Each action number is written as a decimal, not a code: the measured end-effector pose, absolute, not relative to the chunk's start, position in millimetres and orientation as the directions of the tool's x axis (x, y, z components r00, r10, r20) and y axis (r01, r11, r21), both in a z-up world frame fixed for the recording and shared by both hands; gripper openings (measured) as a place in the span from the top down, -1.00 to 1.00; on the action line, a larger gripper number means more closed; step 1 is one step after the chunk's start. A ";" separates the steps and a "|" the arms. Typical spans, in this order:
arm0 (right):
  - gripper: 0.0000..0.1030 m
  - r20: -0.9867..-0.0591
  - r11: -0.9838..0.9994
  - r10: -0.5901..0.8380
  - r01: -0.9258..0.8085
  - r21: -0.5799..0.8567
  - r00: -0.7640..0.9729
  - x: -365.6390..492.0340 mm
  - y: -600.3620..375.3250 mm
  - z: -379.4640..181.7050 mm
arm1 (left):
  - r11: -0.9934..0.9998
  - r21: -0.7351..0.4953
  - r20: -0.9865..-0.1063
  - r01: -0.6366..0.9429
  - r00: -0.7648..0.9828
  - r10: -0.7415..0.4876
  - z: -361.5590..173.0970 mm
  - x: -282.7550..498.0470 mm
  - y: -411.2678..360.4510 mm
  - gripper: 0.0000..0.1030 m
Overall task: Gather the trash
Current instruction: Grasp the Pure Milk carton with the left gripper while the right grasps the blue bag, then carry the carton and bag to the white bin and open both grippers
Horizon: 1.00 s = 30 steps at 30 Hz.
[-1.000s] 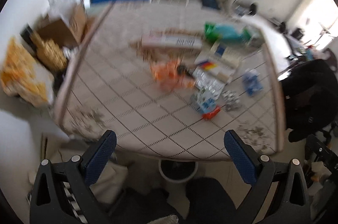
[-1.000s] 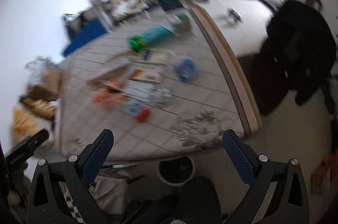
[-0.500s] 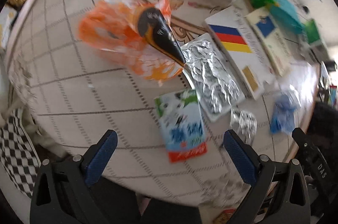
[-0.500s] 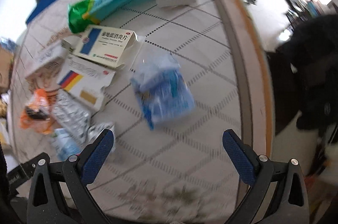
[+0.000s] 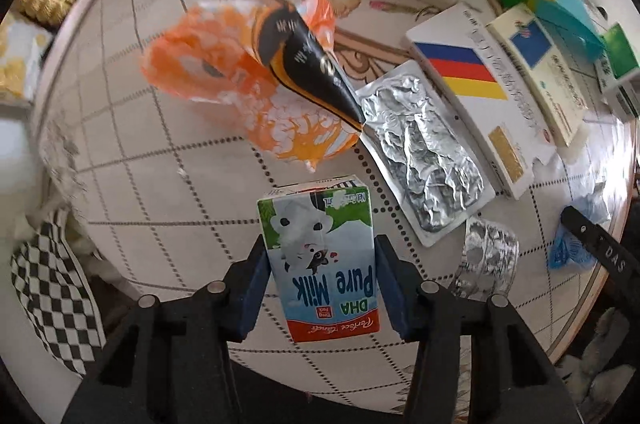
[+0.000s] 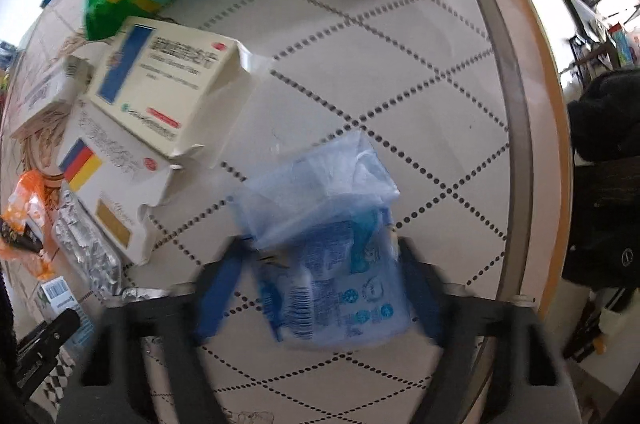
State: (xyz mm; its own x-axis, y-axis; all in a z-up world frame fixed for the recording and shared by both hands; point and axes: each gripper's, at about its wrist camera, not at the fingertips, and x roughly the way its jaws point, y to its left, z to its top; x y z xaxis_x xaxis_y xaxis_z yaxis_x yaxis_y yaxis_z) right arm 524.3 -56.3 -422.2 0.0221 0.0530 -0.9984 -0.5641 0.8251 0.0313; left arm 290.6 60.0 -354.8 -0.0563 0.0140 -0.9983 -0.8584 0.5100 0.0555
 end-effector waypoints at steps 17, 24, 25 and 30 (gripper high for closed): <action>0.45 -0.980 0.834 0.181 -0.541 0.106 0.087 343.2 -139.1 -339.9 | 0.670 -0.003 -0.969 -0.743 0.168 0.182 -261.4 160.8 -29.8 0.08; 0.45 -0.985 0.825 0.161 -0.538 0.172 -0.068 226.1 -182.5 -372.9 | 0.685 -0.030 -0.986 -0.728 0.134 0.099 -301.7 80.9 -58.1 0.08; 0.45 -0.985 0.821 0.152 -0.543 0.174 -0.086 217.9 -185.7 -381.0 | 0.681 -0.035 -0.988 -0.732 0.128 0.086 -309.3 74.9 -60.4 0.08; 0.45 -0.984 0.784 0.050 -0.603 0.146 -0.173 162.9 -190.5 -455.9 | 0.612 -0.085 -0.996 -0.787 0.068 -0.051 -397.4 34.4 -67.2 0.08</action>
State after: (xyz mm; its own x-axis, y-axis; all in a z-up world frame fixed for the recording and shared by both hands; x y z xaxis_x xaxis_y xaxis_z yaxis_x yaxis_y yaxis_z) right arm 162.9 -190.5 -455.9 -0.1729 0.0504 -0.9836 -0.6030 0.7843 0.1462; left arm 34.4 -67.2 -397.4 0.0684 -0.0510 -0.9964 -0.7866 0.6116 -0.0853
